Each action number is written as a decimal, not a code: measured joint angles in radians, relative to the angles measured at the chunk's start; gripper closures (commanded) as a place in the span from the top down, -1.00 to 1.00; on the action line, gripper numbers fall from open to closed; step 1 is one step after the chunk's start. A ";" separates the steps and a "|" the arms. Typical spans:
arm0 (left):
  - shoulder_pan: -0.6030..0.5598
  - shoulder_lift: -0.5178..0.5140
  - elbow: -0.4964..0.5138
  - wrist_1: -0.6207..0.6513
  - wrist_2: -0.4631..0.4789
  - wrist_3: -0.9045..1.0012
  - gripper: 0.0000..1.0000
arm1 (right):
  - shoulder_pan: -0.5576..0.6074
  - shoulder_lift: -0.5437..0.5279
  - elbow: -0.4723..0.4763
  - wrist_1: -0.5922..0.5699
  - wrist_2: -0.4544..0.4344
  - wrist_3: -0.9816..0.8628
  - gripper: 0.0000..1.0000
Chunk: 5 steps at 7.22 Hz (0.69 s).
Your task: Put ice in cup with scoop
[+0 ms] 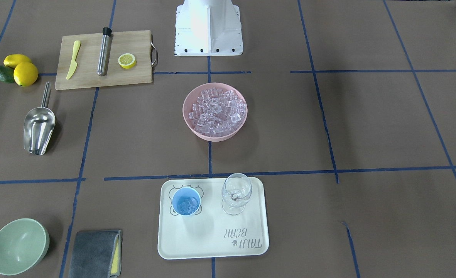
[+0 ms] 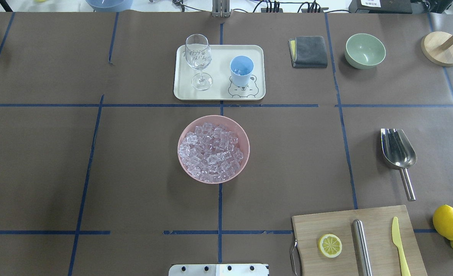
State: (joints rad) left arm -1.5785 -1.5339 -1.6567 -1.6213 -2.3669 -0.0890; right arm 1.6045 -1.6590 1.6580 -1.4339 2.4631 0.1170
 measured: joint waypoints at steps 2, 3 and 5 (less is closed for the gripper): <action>0.000 0.000 -0.001 0.000 0.000 0.000 1.00 | 0.000 0.002 -0.001 0.002 -0.001 0.001 1.00; 0.000 0.000 -0.001 0.000 0.000 0.000 1.00 | 0.000 0.001 0.000 0.003 -0.004 -0.001 1.00; 0.000 -0.001 -0.002 0.000 0.002 0.000 1.00 | 0.000 0.000 0.004 0.005 -0.027 -0.022 1.00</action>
State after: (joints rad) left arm -1.5785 -1.5345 -1.6592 -1.6214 -2.3653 -0.0890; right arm 1.6046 -1.6588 1.6619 -1.4285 2.4363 0.0948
